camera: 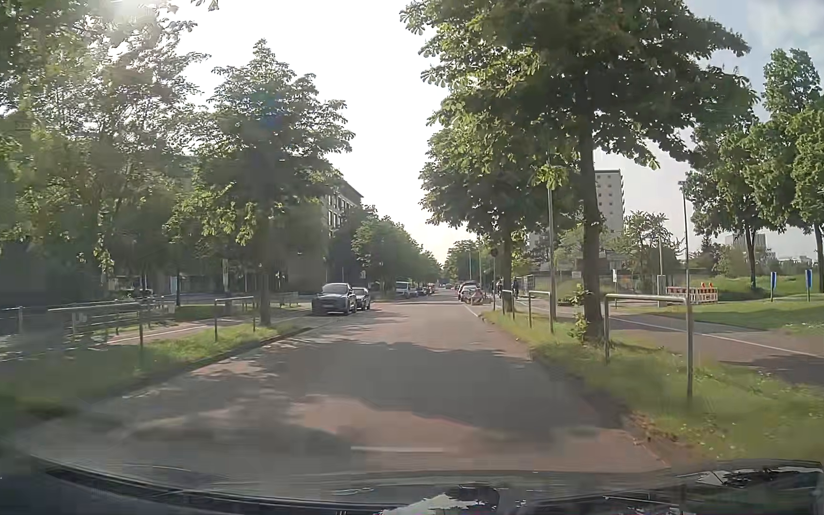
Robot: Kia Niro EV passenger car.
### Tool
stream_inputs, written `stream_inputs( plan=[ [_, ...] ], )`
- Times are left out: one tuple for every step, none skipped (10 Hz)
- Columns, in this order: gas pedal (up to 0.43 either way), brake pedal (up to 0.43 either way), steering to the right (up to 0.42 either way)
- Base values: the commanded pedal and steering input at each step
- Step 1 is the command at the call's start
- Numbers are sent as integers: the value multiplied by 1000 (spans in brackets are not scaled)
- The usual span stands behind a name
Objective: Follow the waypoints while adhering to traffic rules and regulations
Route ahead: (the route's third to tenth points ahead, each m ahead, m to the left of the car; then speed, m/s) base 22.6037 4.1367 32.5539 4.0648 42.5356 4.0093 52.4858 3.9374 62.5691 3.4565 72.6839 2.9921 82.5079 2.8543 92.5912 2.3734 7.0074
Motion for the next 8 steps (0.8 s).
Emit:
stream_inputs(
  plan=[
    [67,0,0],
    [67,0,0],
    [67,0,0],
    [67,0,0],
    [67,0,0],
    [67,0,0],
    [67,0,2],
    [67,0,3]
  ],
)
